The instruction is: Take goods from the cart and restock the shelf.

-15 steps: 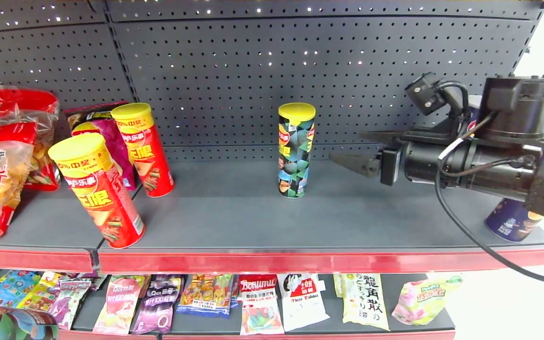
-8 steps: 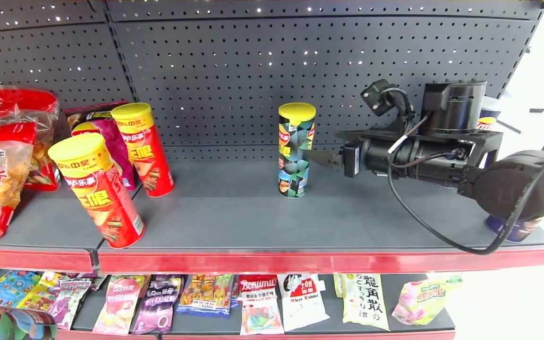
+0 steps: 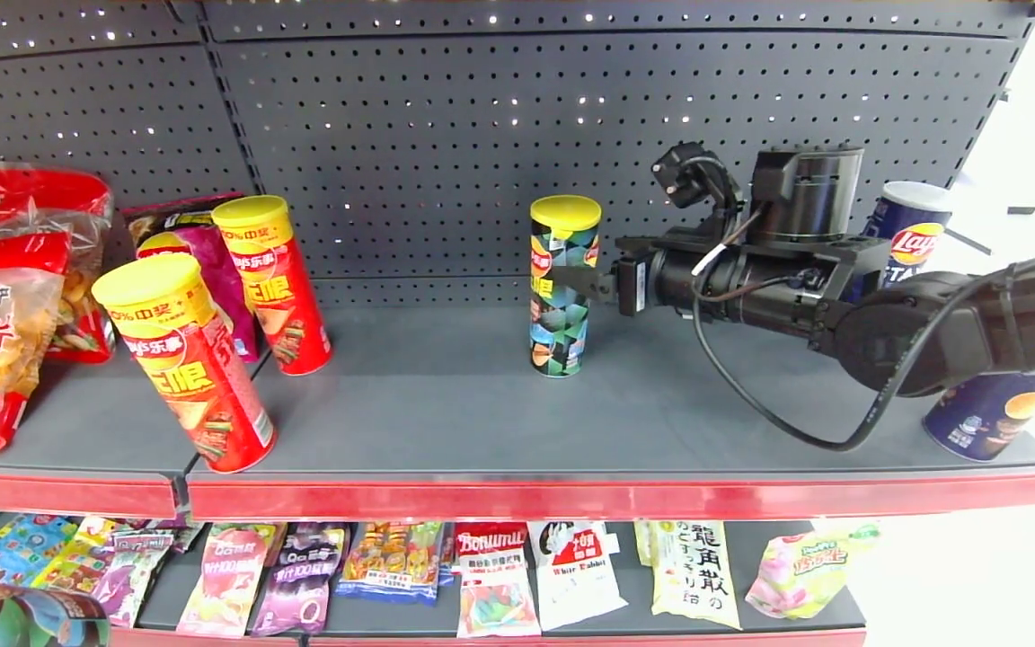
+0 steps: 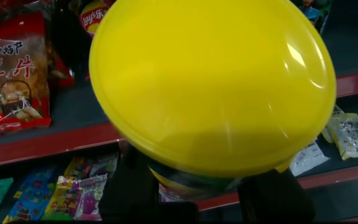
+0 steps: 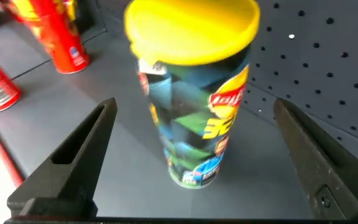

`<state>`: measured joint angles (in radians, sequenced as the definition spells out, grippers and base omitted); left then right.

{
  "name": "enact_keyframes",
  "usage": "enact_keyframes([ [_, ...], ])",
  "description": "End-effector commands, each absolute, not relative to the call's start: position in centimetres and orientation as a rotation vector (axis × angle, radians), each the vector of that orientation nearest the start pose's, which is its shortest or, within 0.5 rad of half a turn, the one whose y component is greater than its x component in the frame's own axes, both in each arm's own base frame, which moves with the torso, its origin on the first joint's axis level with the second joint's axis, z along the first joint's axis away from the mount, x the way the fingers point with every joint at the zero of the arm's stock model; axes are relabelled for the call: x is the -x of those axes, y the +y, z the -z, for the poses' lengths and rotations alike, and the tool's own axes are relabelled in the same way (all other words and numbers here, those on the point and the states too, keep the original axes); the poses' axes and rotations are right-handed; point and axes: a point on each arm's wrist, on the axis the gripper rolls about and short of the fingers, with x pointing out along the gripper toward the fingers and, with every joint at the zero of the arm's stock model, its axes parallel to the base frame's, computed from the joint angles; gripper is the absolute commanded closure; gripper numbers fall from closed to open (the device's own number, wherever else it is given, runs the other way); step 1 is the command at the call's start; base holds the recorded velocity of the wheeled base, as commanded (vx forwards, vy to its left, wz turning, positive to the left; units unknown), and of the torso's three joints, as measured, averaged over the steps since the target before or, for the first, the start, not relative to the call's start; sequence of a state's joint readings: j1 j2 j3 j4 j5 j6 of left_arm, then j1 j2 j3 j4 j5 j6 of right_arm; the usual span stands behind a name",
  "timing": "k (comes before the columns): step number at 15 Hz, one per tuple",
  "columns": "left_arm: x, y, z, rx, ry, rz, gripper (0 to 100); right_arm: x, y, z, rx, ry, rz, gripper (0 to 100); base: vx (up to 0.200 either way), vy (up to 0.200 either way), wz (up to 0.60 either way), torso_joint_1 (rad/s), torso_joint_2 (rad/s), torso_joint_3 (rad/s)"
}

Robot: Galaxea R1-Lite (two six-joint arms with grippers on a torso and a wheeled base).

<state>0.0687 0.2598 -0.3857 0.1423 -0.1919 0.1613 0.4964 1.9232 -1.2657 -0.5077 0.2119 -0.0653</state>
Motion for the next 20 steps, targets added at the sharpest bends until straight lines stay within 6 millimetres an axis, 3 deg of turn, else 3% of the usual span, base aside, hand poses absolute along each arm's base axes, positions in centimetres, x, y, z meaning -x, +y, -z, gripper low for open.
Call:
enact_keyframes([
  [1,2.3,-0.6,-17.2,-0.158,0.011,0.124,100,-34.7,19.6,-21.4,0.085,0.132,-0.711,0,0.000,0.000,0.00,0.000,0.00,0.000],
  [12,2.2,-0.6,-17.0,-0.157,0.017,0.125,100,-36.8,22.8,-21.1,0.074,0.096,-0.679,0,0.000,0.000,0.00,0.000,0.00,0.000],
  [17,2.3,-0.6,-16.9,-0.157,0.019,0.125,100,-37.7,23.2,-20.7,0.073,0.091,-0.674,0,0.000,0.000,0.00,0.000,0.00,0.000],
  [18,2.3,-0.6,-16.9,-0.157,0.019,0.125,100,-37.8,23.3,-20.7,0.074,0.089,-0.674,100,0.000,0.000,0.00,0.000,0.00,0.000],
  [20,2.3,-0.6,-16.7,-0.156,0.024,0.125,100,-38.1,23.6,-21.0,0.071,0.071,-0.675,100,0.000,0.000,0.00,0.000,0.00,0.000],
])
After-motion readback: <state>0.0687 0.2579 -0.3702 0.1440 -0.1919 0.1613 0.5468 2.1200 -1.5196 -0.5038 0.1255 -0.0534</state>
